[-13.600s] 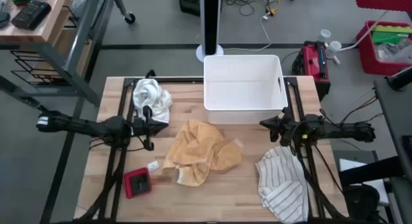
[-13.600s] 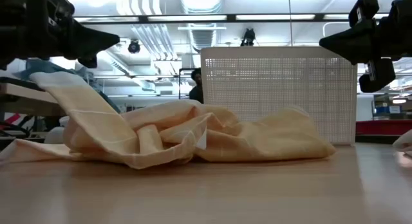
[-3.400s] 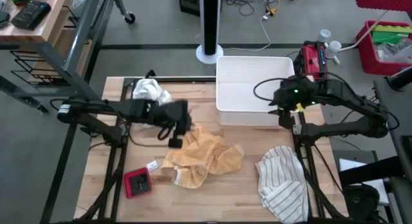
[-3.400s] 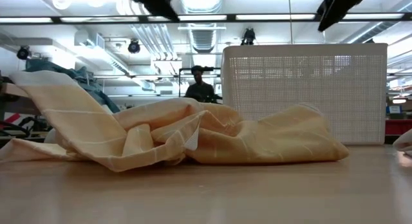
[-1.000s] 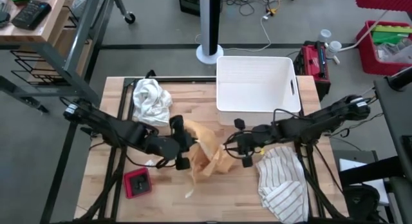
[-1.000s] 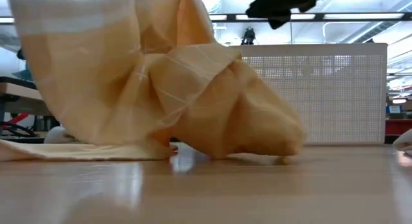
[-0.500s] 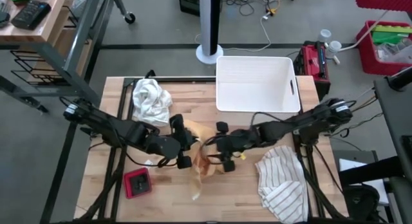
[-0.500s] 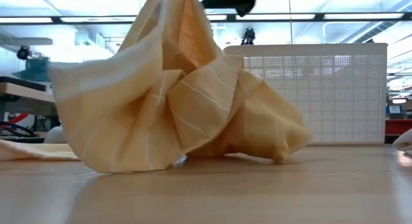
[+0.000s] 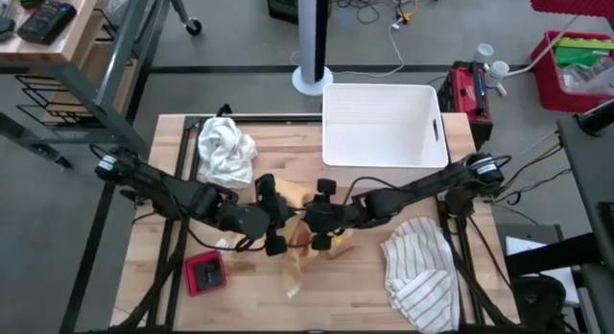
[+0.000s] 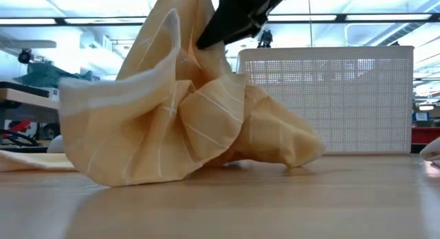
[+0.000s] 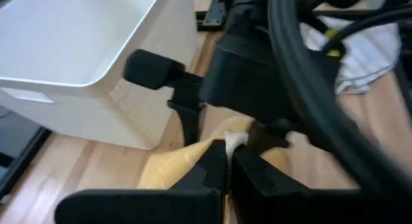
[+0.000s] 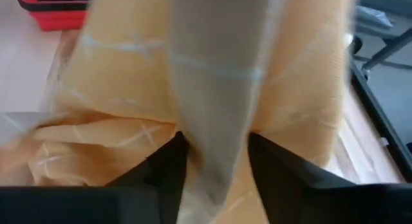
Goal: Fold towel
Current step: Fold the yellow kitchen towel
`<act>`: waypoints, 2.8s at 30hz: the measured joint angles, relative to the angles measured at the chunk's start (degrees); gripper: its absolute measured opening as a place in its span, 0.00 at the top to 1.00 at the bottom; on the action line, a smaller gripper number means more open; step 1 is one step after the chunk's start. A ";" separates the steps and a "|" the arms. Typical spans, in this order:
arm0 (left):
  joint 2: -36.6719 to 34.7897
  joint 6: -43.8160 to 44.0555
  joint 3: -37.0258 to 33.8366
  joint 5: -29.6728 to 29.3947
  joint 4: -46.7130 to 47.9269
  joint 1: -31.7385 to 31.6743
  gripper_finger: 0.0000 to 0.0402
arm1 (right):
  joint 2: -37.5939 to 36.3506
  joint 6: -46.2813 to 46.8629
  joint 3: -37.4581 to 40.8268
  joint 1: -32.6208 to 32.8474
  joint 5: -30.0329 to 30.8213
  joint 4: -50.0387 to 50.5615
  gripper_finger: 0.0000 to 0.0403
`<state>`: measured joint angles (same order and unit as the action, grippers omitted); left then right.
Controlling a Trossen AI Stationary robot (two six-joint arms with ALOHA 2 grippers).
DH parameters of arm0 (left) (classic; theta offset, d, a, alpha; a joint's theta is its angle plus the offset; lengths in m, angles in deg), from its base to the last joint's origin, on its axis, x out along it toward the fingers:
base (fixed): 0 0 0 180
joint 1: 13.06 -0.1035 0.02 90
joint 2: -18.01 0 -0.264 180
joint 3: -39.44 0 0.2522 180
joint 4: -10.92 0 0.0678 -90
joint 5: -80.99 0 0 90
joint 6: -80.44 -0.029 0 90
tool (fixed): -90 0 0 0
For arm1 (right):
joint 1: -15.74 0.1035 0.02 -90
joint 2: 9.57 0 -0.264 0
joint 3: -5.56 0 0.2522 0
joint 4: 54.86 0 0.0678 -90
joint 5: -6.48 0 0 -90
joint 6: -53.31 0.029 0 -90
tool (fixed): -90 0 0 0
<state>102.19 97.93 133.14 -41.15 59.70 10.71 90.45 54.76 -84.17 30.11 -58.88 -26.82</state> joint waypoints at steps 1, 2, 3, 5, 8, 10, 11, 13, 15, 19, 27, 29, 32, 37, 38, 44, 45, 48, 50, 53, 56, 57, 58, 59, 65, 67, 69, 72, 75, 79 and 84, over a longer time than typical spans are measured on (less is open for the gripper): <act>-0.06 0.02 0.02 0.09 -0.11 0.32 1.00 | -0.41 -0.70 0.05 0.00 -0.01 -0.45 0.69; -0.15 0.00 0.02 0.13 0.07 0.57 1.00 | -1.00 -1.36 0.20 0.10 -0.04 -0.43 0.75; -0.24 0.00 0.00 0.15 0.15 0.65 1.00 | -1.54 -2.22 0.29 0.14 -0.12 -0.13 0.82; -0.56 0.00 -0.04 0.15 -0.01 0.85 1.00 | -2.66 -4.32 0.29 0.16 -0.76 -0.35 0.94; -0.88 0.15 -0.09 0.20 -0.02 1.05 1.00 | -4.88 -6.11 0.33 0.39 -1.09 0.42 0.98; -1.07 0.15 -0.09 0.20 0.09 1.16 1.00 | -6.82 -7.03 0.34 0.39 -1.86 1.84 0.99; -1.11 0.15 0.01 0.20 0.29 1.16 1.00 | -7.77 -7.28 0.38 0.39 -2.50 2.54 0.99; -1.42 0.17 0.09 0.20 0.09 1.18 1.00 | -9.74 -7.51 0.38 0.52 -2.75 3.22 0.99; -1.63 0.17 0.09 0.18 0.09 1.18 0.98 | -11.84 -8.08 0.45 0.58 -3.72 4.99 1.00; -1.75 0.17 0.09 0.20 0.32 1.18 0.95 | -15.72 -8.06 0.77 0.77 -4.20 8.83 1.00; -2.22 -0.32 0.09 0.22 0.39 1.22 0.89 | -24.57 -8.17 1.32 0.90 -10.22 13.07 1.00; -2.76 -0.42 0.09 0.22 0.37 1.22 0.88 | -27.24 -8.64 1.06 0.67 -10.85 13.12 1.00; -3.69 -0.44 0.09 0.21 0.38 1.20 0.88 | -30.76 -8.99 -0.42 0.44 -11.19 13.04 1.00; -5.38 -0.46 0.09 0.15 -0.45 1.25 0.90 | -34.01 -10.42 -5.04 0.47 -11.36 13.00 1.00; -5.42 -0.47 -0.02 0.17 -0.92 1.25 0.90 | -34.23 -10.53 -6.15 0.48 -11.39 12.89 1.00; -3.70 -1.55 -2.43 0.22 -4.70 1.29 0.90 | -33.20 -11.56 -12.67 0.48 -11.61 12.83 1.00; -3.28 -1.54 -2.92 0.22 -4.77 1.29 0.89 | -32.92 -11.83 -13.37 0.48 -11.70 13.01 1.00; -2.52 -1.45 -5.28 0.20 -5.47 1.29 0.88 | -31.90 -12.17 -15.24 0.48 -13.64 13.15 1.00; -2.45 -0.40 -7.33 0.21 -5.45 1.29 0.88 | -31.25 -12.02 -16.35 0.48 -15.69 13.89 1.00; -2.45 3.12 -10.90 0.54 -6.68 1.31 0.88 | -30.53 -12.00 -17.64 0.49 -16.30 14.39 1.00; -2.45 5.32 -14.59 5.74 -11.58 1.35 0.88 | -30.36 -12.04 -18.68 0.50 -16.26 15.67 1.00; -2.45 6.09 -16.00 7.85 -13.79 1.35 0.88 | -30.28 -12.08 -18.97 0.49 -16.20 15.61 1.00; -2.44 7.00 -17.41 9.87 -16.10 1.35 0.87 | -30.25 -12.30 -19.27 0.48 -15.95 15.75 1.00; -2.43 8.11 -18.87 11.69 -18.41 1.38 0.86 | -30.19 -12.67 -19.47 0.48 -15.88 15.87 1.00; -2.43 17.36 -26.63 14.82 -26.92 1.84 0.78 | -29.71 -13.03 -20.19 0.49 -15.89 16.16 1.00; -2.43 19.82 -29.03 14.81 -29.11 1.81 0.74 | -29.54 -13.05 -20.19 0.48 -15.88 16.73 1.00; -2.43 21.33 -31.20 14.80 -31.12 1.81 0.70 | -29.32 -13.60 -20.19 0.48 -15.94 17.97 1.00; -2.43 22.48 -34.27 13.39 -33.37 1.81 0.64 | -29.27 -15.57 -20.19 0.48 -19.12 20.17 1.00; -2.43 24.97 -37.17 7.69 -34.00 1.81 0.60 | -29.29 -15.81 -20.19 0.49 -23.11 21.79 1.00; -2.43 29.16 -40.06 0.68 -36.98 1.36 0.55 | -29.29 -15.70 -20.19 0.63 -23.74 22.95 1.00; -2.45 27.97 -42.58 -1.33 -46.30 1.25 0.51 | -29.00 -15.18 -20.17 0.62 -22.41 21.98 1.00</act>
<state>99.75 125.91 90.57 -42.48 13.40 11.95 61.46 39.59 -104.34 30.72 -81.29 -4.85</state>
